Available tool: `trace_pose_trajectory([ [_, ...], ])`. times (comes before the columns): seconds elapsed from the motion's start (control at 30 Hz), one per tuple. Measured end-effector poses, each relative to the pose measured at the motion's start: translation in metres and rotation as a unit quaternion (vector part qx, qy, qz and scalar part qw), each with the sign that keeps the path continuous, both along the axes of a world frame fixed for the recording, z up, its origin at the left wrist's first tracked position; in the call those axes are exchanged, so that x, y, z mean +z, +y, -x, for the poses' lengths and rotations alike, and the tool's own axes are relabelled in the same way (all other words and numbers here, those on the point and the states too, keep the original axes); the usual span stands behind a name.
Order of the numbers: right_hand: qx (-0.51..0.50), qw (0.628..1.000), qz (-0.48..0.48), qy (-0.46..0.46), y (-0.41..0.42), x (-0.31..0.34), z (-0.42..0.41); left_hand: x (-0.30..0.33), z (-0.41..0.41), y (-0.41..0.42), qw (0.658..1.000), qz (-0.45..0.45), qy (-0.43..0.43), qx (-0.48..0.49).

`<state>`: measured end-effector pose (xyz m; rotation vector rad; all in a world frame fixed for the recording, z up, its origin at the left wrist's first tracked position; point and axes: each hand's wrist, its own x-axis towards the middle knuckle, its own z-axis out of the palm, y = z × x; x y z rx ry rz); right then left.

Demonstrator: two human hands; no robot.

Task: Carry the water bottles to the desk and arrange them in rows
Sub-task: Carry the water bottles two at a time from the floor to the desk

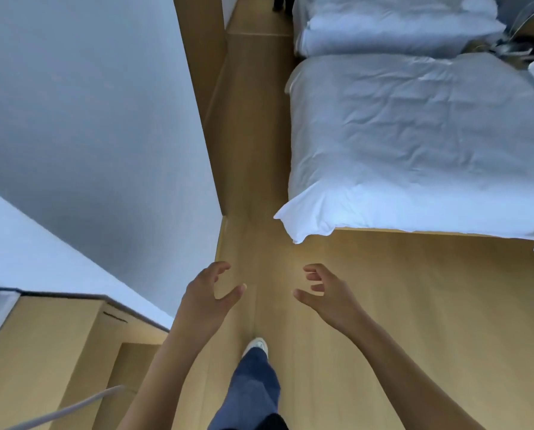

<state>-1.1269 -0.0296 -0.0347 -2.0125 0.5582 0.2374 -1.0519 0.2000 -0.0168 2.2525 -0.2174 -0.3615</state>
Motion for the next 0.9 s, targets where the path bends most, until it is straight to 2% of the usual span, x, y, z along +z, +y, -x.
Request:
trace_pose_trajectory([
  [0.2, 0.005, 1.000, -0.006, -0.016, -0.028, 0.015, -0.161, 0.012, -0.146, -0.041, 1.000, -0.006, 0.005, -0.014],
  [0.37, 0.012, 1.000, -0.016, -0.007, -0.065, 0.011, -0.254, 0.017, -0.241, -0.080, 1.000, -0.013, 0.022, -0.015],
  [0.6, 0.003, 1.000, -0.022, 0.007, -0.159, -0.012, -0.400, 0.005, -0.396, -0.170, 0.999, -0.031, 0.030, -0.022],
  [0.77, 0.030, 0.999, -0.038, 0.008, -0.231, -0.006, -0.519, 0.019, -0.509, -0.244, 0.999, -0.032, 0.012, -0.005],
  [0.9, 0.027, 1.000, -0.015, -0.001, -0.273, 0.005, -0.607, 0.026, -0.588, -0.284, 1.000, -0.027, -0.002, 0.009],
])
